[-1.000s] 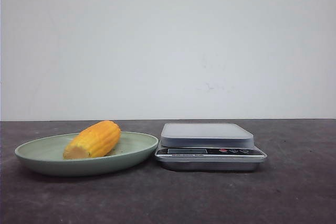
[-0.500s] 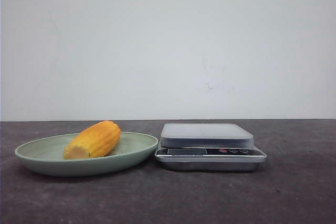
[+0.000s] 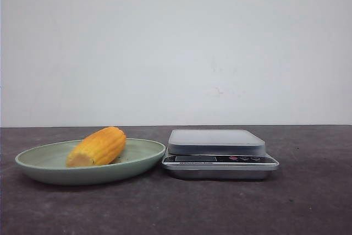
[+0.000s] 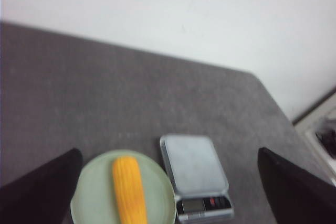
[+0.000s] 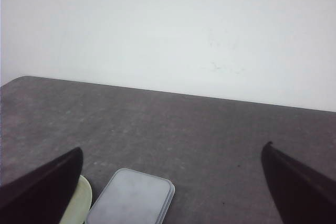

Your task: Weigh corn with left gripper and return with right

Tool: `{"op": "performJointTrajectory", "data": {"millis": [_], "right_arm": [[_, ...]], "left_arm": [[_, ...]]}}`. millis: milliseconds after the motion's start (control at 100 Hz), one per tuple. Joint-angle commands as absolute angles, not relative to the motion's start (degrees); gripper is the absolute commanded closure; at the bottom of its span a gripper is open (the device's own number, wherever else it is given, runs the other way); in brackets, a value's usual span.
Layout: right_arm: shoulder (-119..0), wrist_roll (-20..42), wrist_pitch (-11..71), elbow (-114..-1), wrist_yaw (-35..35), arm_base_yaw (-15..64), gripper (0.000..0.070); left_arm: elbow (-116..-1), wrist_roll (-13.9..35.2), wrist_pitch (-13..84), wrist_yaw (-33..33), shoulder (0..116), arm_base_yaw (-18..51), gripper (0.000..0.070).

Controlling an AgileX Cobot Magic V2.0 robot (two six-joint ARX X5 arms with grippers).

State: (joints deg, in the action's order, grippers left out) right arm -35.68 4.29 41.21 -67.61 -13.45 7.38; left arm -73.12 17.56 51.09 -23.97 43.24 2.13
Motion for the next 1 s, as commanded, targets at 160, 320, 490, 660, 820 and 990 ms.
{"op": "performJointTrajectory", "data": {"millis": [160,320,490,660,820,990], "right_arm": [[-36.3,4.5,45.3,-68.2,-13.5,7.4,0.0],[-36.2,4.5,45.7,-66.8,-13.4,7.4,0.0],[-36.2,4.5,46.1,-64.9,-13.4,7.4,0.0],[-36.2,4.5,47.0,-64.5,-13.4,7.4,0.0],[-36.2,4.5,47.5,-64.5,-13.4,7.4,0.0],[-36.2,4.5,48.9,-64.5,-13.4,7.4,0.0]], "left_arm": [[-71.1,17.1,54.5,-24.0,52.0,6.5,0.0],[-67.8,17.2,54.1,-21.8,59.7,12.2,0.0039],[-67.3,16.9,52.3,-15.0,70.3,18.7,0.0039],[-67.3,17.0,46.5,-14.8,80.0,22.7,0.0039],[-67.3,17.3,43.2,-14.3,88.7,25.2,0.0039],[-67.3,17.6,42.1,-11.6,96.0,26.6,0.0039]]}}
